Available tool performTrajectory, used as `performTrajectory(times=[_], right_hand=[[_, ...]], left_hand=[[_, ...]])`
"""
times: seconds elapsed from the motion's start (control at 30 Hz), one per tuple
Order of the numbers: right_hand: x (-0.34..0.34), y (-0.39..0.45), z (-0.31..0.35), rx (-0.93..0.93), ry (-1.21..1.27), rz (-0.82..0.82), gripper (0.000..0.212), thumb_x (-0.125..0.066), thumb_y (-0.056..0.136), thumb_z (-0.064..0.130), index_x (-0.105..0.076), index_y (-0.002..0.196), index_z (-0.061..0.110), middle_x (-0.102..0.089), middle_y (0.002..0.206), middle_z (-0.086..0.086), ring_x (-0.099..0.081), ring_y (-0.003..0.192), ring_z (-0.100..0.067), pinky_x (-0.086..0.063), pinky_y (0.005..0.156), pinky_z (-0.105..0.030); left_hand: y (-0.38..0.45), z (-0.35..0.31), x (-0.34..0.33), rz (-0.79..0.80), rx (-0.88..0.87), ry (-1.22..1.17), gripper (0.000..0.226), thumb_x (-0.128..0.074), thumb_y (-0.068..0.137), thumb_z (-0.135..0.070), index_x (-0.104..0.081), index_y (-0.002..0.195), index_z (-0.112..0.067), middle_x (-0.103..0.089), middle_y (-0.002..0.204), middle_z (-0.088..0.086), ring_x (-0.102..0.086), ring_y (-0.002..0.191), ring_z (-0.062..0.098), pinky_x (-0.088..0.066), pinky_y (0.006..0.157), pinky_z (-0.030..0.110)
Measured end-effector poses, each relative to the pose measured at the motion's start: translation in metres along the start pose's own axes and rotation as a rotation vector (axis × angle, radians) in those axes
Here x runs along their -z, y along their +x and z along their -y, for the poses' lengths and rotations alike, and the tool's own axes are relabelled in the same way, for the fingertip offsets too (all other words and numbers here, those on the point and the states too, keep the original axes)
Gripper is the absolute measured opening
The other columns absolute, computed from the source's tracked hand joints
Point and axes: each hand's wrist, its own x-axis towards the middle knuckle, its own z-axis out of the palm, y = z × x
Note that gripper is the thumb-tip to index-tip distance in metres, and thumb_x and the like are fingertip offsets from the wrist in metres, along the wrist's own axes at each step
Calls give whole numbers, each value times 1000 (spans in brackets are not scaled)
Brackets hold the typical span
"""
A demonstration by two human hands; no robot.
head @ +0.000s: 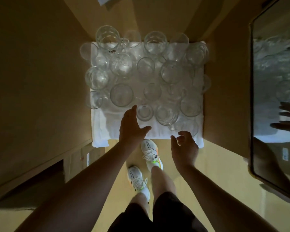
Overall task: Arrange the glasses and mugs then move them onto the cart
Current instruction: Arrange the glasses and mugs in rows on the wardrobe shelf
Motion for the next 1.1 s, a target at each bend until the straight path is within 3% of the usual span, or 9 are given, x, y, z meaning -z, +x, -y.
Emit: performTrajectory(times=[0.17,0.27,0.37,0.43,0.53,0.7,1.0,1.1], right_hand=[[5,12,-5,131,-117,-224,56,-86,73,22,-63,122,9,-57,118,-18,-49,108,-36,-38,93,-40],[7,26,-6,97,-259,-116,85,-87,72,31,-48,144,11,-42,141,-23,-42,123,-43,-40,101,-48],[7,36,-7,86,-320,19,99,-85,77,31,-28,156,15,-26,156,-20,-31,138,-40,-38,108,-50],[5,42,-7,94,-317,46,99,-83,80,25,-22,158,17,-25,159,-17,-29,141,-36,-38,109,-47],[4,50,-9,117,-285,30,88,-79,82,17,-29,155,16,-37,151,-14,-37,135,-35,-41,104,-44],[8,53,-13,111,-242,17,78,-81,78,16,-42,145,17,-48,142,-11,-48,126,-34,-45,96,-41],[39,15,1,111,-221,-27,77,-80,75,17,-44,142,18,-52,136,-14,-51,123,-34,-46,92,-38],[60,-10,17,122,-189,-38,78,-81,74,20,-44,142,18,-53,134,-14,-53,122,-33,-47,91,-37]], left_hand=[[11,-5,-7,-5,-2,-10,110,-85,79,-34,-13,162,-25,-29,162,6,-29,149,24,-32,115,37],[14,-11,-10,-25,-37,-3,112,-86,79,-28,-11,161,-32,-30,161,2,-33,146,22,-35,109,33],[18,-16,-14,-12,-56,75,107,-83,82,-25,-11,162,-28,-27,162,5,-32,147,25,-35,111,36],[20,-17,-16,-14,-56,95,103,-80,85,-22,-12,162,-23,-26,163,7,-31,148,26,-33,113,35],[25,-14,-19,-54,-82,102,94,-80,83,-18,-25,159,-17,-36,158,9,-36,144,26,-33,112,33],[17,-8,-17,-139,-104,80,73,-82,75,-16,-49,139,-18,-58,134,3,-53,127,22,-36,96,25],[-35,-11,24,-90,-123,77,84,-86,75,-28,-43,146,-19,-59,138,5,-52,130,25,-42,101,36],[-65,-19,49,-117,-166,72,85,-86,74,-30,-43,147,-21,-60,137,4,-54,128,26,-45,99,34]])
